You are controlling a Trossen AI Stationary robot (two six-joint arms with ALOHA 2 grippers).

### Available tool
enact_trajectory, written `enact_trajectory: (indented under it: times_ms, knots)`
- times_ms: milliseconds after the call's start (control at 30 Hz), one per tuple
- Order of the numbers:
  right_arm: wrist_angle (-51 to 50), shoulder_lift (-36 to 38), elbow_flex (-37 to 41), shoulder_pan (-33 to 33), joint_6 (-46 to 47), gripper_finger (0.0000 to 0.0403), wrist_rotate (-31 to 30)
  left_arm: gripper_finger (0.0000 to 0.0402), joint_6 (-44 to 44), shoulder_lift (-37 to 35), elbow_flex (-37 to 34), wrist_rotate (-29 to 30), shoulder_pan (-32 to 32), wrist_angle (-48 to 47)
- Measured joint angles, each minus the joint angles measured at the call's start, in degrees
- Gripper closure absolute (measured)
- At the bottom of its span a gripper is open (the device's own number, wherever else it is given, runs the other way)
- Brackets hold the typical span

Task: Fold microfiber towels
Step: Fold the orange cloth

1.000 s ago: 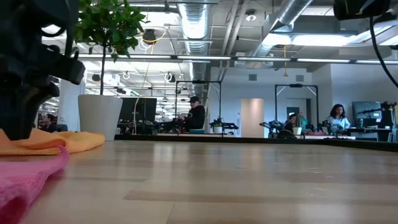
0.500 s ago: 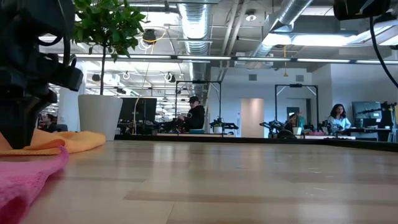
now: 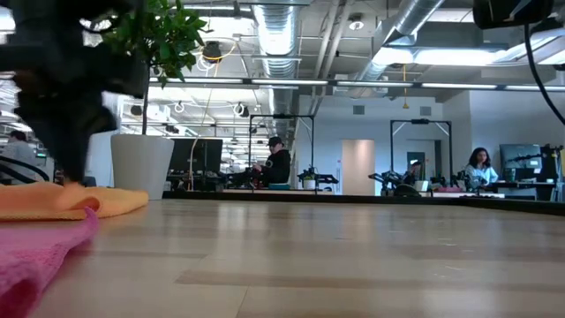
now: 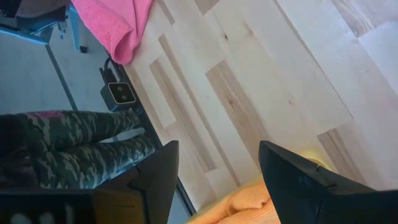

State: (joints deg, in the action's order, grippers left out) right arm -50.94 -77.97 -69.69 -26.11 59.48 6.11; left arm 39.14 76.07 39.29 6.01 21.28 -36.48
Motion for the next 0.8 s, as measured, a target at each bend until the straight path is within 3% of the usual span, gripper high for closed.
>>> enact_trajectory:
  times_ms: [233, 500, 667, 800]
  knots:
    - [0.0, 0.0, 0.0, 1.24, -2.8, 0.0159, -0.04, 0.0401, -8.94, 0.01, 2.55, -1.21, -7.77, 7.25]
    - [0.0, 0.0, 0.0, 3.42, -7.99, 0.0159, -0.2, 0.0401, -16.52, 1.27, 2.75, -4.19, -17.02, 23.3]
    - [-0.03, 0.0, 0.01, 4.66, -9.07, 0.0159, -0.2, 0.0401, -18.62, 8.36, 4.72, -8.35, -20.31, 31.13]
    - [-0.01, 0.0, 0.0, 5.18, -10.96, 0.0159, -0.2, 0.0401, -23.27, 16.87, 12.32, -9.47, -21.84, 31.6]
